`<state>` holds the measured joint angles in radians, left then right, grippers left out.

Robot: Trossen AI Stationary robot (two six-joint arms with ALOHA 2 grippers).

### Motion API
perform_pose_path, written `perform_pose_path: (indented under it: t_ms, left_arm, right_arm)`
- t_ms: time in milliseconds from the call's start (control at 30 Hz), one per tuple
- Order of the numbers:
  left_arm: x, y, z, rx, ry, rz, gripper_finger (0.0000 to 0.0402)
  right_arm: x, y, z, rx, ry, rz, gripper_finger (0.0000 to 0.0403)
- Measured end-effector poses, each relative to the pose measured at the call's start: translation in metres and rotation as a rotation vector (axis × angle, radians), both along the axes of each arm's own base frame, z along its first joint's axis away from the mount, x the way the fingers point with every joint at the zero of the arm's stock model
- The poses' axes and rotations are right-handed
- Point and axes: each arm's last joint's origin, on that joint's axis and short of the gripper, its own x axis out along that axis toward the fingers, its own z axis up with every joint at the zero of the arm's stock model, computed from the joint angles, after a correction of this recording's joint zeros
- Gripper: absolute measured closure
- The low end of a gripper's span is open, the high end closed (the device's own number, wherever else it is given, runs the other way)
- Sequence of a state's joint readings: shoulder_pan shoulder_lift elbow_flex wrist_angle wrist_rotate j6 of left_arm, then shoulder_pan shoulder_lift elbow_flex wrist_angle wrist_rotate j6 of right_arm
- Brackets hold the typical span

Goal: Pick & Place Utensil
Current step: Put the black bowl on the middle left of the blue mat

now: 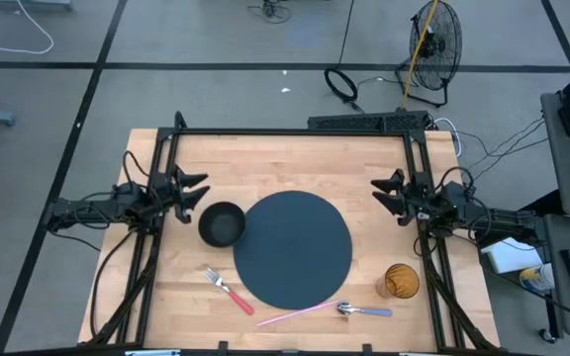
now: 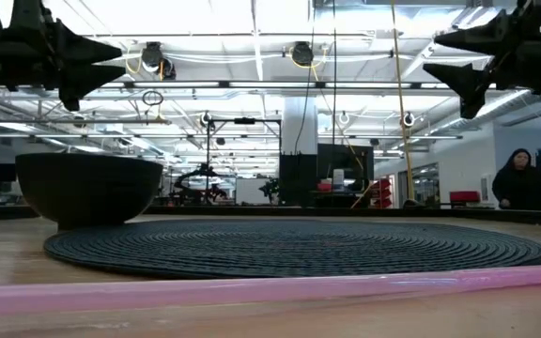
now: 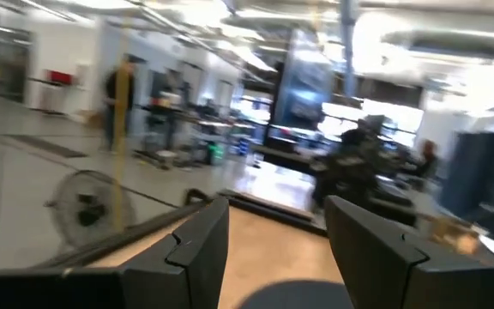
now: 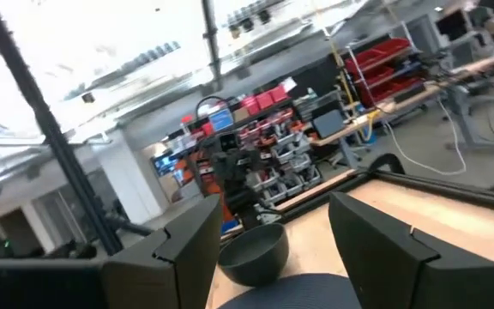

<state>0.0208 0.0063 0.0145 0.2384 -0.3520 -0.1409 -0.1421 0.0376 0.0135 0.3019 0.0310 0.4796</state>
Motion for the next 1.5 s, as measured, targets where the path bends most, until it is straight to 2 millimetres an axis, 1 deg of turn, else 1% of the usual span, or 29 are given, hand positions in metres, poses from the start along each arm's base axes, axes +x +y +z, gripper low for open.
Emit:
perform_pose_path:
  t_ms: [67, 167, 333, 500, 567, 667, 767, 900, 1000, 1100, 1233, 1333, 1400, 1500]
  left_arm:
    - [-0.001, 0.001, 0.0, -0.023, -0.008, 0.046, 0.0201]
    - [-0.001, 0.002, 0.002, -0.061, -0.042, 0.045, 0.0201]
    - [-0.001, 0.001, 0.002, 0.002, -0.014, 0.035, 0.0201]
    - [0.0, 0.001, -0.002, -0.017, 0.013, 0.028, 0.0202]
    - [0.001, 0.0, -0.003, -0.015, 0.029, -0.006, 0.0201]
    - [0.002, -0.004, -0.002, 0.066, 0.039, -0.138, 0.0201]
    - [-0.001, -0.007, 0.01, 0.094, 0.021, -0.23, 0.0202]
    - [-0.002, -0.007, 0.029, 0.087, 0.085, -0.242, 0.0202]
    - [0.001, -0.007, 0.045, 0.097, 0.117, -0.235, 0.0202]
    - [0.009, -0.006, 0.055, 0.092, 0.196, -0.216, 0.0202]
    - [0.022, -0.004, 0.066, 0.067, 0.368, -0.143, 0.0202]
    - [0.039, -0.003, 0.07, 0.049, 0.5, -0.126, 0.0202]
    - [0.052, -0.003, 0.073, 0.058, 0.539, -0.148, 0.0202]
    - [0.072, -0.004, 0.08, 0.1, 0.576, -0.218, 0.0202]
  right_arm:
    - [0.0, 0.0, 0.0, 0.016, -0.004, -0.006, 0.0193]
    - [-0.001, 0.0, 0.003, 0.024, -0.035, -0.008, 0.0193]
    - [-0.005, 0.003, 0.015, -0.166, -0.141, 0.039, 0.0193]
    - [-0.004, 0.004, 0.014, -0.301, -0.117, 0.044, 0.0193]
    - [-0.003, 0.006, 0.012, -0.344, -0.097, 0.088, 0.0193]
    - [-0.002, 0.008, 0.009, -0.393, -0.073, 0.137, 0.0193]
    - [-0.001, 0.007, 0.007, -0.394, -0.031, 0.114, 0.0193]
    - [0.004, 0.004, 0.0, -0.372, 0.074, 0.07, 0.0193]
    - [0.006, 0.004, 0.01, -0.377, 0.065, 0.078, 0.0193]
    - [0.01, 0.004, 0.016, -0.371, 0.052, 0.103, 0.0193]
    - [0.015, 0.004, 0.018, -0.36, 0.081, 0.134, 0.0193]
    - [0.019, 0.004, 0.017, -0.365, 0.118, 0.138, 0.0193]
    - [0.022, 0.003, 0.016, -0.384, 0.132, 0.136, 0.0193]
    - [0.024, 0.003, 0.018, -0.418, 0.108, 0.124, 0.0193]
